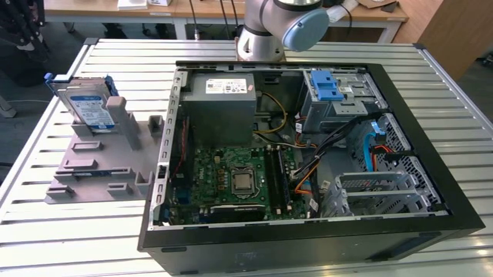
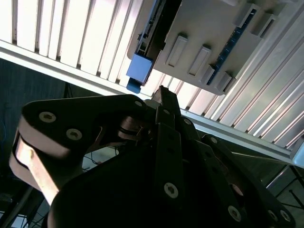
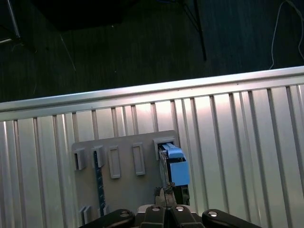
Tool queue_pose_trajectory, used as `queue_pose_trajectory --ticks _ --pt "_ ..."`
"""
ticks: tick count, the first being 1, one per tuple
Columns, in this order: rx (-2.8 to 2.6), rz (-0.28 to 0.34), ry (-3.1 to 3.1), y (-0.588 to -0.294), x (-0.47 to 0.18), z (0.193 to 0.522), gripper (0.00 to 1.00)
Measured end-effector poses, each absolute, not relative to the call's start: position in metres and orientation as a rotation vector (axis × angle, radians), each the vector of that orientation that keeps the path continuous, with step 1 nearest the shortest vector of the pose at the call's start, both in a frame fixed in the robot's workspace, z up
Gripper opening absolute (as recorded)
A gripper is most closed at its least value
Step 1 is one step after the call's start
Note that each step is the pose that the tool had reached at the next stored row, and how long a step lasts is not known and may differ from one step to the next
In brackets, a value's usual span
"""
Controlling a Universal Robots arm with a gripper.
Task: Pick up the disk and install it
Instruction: 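Pick up the disk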
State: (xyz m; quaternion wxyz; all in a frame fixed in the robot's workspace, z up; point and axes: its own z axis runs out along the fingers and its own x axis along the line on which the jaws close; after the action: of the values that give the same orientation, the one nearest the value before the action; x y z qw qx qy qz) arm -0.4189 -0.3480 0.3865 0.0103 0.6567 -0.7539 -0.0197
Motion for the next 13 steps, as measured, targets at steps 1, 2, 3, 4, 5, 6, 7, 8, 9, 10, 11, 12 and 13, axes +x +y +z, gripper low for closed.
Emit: queue_pose_trajectory --ticks 1,2,3,4,5,6,7,8,9,10,11,12,13 --pt "2.050 -0.061 -2.353 -0.3480 -0.4189 0.3865 0.11" --pt "2.052 -0.057 -2.355 -0.3480 -0.4192 0.3865 0.11" --pt "2.054 -0.052 -2.359 -0.3480 -0.4194 0.3865 0.11" --pt "2.058 -0.045 -2.362 -0.3480 -0.4196 0.3865 0.11" --pt "2.061 -0.038 -2.366 -0.3480 -0.4199 0.3865 0.11" --pt "2.063 -0.036 -2.368 -0.3480 -0.4202 0.3864 0.11" --pt "2.068 -0.039 -2.367 -0.3480 -0.4202 0.3863 0.11" --pt "2.082 -0.041 -2.356 -0.3479 -0.4202 0.3860 0.11" --pt "2.100 -0.042 -2.339 -0.3479 -0.4202 0.3857 0.11" --pt "2.115 -0.043 -2.327 -0.3479 -0.4202 0.3852 0.11" --pt "2.121 -0.044 -2.322 -0.3472 -0.4202 0.3849 0.11" --pt "2.122 -0.044 -2.322 -0.3463 -0.4202 0.3845 0.11" --pt "2.121 -0.044 -2.323 -0.3459 -0.4202 0.3844 0.11"
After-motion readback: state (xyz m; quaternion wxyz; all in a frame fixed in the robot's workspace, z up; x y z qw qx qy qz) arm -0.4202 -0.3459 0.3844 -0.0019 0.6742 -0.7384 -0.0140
